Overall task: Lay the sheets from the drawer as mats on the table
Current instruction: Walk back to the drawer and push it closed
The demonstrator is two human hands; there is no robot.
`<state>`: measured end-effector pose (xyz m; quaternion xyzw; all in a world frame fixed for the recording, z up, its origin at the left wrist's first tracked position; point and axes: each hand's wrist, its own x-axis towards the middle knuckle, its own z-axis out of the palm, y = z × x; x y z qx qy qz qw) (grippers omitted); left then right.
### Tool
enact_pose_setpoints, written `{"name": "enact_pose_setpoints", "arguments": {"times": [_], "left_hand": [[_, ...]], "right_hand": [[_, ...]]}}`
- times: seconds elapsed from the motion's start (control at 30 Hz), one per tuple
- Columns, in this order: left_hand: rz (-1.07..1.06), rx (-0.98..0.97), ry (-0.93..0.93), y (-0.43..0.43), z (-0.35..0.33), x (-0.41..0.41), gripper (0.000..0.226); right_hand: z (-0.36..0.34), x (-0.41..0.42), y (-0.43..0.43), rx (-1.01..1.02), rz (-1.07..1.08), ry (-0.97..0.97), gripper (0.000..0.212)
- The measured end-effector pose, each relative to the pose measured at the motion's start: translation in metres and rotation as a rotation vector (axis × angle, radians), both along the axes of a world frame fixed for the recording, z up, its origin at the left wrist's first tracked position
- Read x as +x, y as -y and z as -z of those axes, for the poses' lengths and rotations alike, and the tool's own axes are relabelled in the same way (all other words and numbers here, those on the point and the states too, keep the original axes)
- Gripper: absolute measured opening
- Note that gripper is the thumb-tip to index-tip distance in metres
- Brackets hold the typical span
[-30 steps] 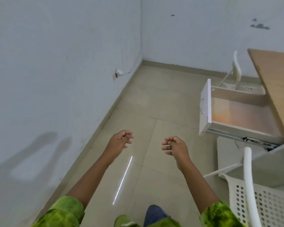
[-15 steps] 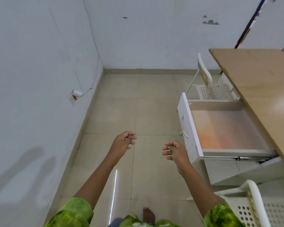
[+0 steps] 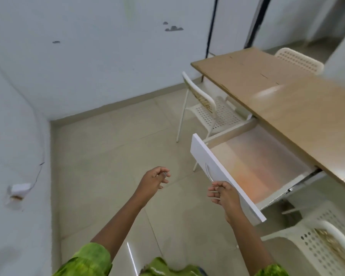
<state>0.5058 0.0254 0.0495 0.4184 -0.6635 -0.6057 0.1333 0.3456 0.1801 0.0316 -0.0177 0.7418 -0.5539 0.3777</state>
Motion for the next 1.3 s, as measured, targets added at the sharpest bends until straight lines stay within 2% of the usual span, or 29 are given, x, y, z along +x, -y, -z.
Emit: {"name": "enact_pose_setpoints", "arguments": {"times": [0.23,0.47,0.6,0.7,0.8,0.9,0.97,1.03,1.1,1.17,1.3], "left_hand": [[0.26,0.003,0.033,0.057,0.006,-0.053,0.019],[0.44,0.065,0.049,0.074,0.006,-0.129,0.018],[0.48,0.17,0.143,0.082,0.011,-0.165,0.018],[0.567,0.213,0.281,0.094,0.022,-0.186,0.018],[0.598,0.357,0.349,0.106,0.033,-0.2,0.026],[0.585,0.597,0.361,0.115,0.042,-0.213,0.047],[0.546,0.749,0.346,0.116,0.049,-0.219,0.064],[0.502,0.868,0.316,0.115,0.05,-0.225,0.074],[0.469,0.974,0.273,0.114,0.048,-0.231,0.076],[0.468,1.028,0.246,0.113,0.043,-0.238,0.075],[0.479,1.055,0.217,0.112,0.039,-0.257,0.081]], "right_hand": [[0.001,-0.009,0.019,-0.051,0.298,0.007,0.026],[0.005,-0.033,0.025,-0.007,0.426,0.006,0.027],[0.013,-0.038,0.028,0.02,0.543,0.022,0.028],[0.019,-0.038,0.037,0.036,0.661,0.053,0.027],[0.024,-0.033,0.044,0.065,0.811,0.102,0.026],[0.03,-0.029,0.05,0.102,1.011,0.153,0.018],[0.034,-0.023,0.055,0.044,1.12,0.208,0.011],[0.034,-0.02,0.061,-0.114,1.244,0.249,0.032],[0.03,-0.023,0.065,-0.301,1.343,0.256,0.037],[0.026,-0.031,0.066,-0.407,1.422,0.257,0.038],[0.022,-0.052,0.066,-0.472,1.464,0.253,0.054]]}}
